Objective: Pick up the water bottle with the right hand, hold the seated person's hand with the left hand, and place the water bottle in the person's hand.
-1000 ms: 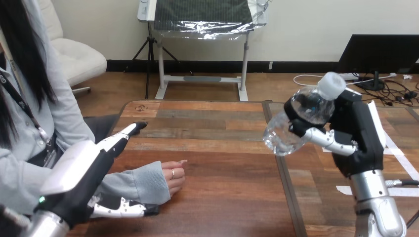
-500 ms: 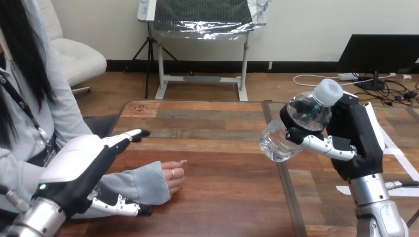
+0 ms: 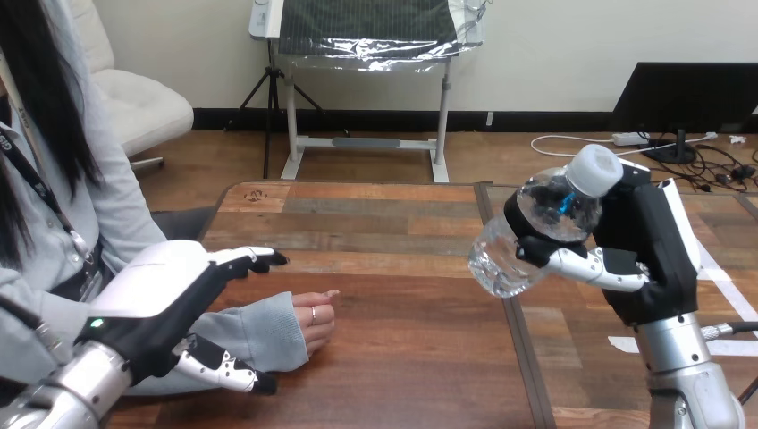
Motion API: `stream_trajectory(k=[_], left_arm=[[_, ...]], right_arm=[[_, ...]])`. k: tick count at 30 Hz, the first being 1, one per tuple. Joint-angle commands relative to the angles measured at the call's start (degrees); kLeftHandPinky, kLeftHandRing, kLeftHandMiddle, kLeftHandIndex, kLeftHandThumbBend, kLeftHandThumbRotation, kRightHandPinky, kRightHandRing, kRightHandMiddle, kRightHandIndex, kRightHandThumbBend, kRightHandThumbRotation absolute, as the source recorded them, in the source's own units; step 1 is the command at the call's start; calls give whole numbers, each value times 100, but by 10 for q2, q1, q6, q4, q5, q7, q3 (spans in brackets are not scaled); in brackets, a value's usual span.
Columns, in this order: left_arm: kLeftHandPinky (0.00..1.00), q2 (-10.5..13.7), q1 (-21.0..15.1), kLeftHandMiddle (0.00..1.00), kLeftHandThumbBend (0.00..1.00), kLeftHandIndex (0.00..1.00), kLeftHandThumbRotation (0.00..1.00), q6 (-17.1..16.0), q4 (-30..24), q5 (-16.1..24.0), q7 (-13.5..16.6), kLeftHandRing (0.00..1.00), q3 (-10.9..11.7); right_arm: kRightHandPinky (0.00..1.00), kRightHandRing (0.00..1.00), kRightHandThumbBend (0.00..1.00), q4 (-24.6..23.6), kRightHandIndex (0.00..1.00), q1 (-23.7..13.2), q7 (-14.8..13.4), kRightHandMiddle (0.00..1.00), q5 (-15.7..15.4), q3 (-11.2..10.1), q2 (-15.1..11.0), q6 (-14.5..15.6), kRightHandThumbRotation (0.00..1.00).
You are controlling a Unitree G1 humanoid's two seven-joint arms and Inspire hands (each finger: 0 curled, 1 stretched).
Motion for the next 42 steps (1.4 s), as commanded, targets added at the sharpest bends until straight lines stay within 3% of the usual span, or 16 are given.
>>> stream_trajectory(k=[1, 21, 27, 42], left_arm=[[70, 23, -51, 78, 100, 80, 23, 0, 30, 13, 11, 74, -18], [58, 44, -111, 69, 100, 72, 19, -24, 130, 37, 36, 63, -68], [58, 44, -124, 68, 100, 71, 16, -19, 153, 34, 27, 63, -79], [56, 50, -153, 64, 100, 66, 13, -30, 227, 41, 48, 60, -107]], right_arm=[[17, 24, 66, -56, 36, -13, 8, 32, 23, 8, 4, -2, 0], [16, 23, 67, -161, 33, 38, 49, 31, 75, 35, 8, 37, 0], [17, 23, 68, -185, 33, 50, 49, 30, 76, 40, 6, 34, 0], [16, 23, 70, -231, 34, 69, 50, 28, 86, 42, 5, 35, 0]])
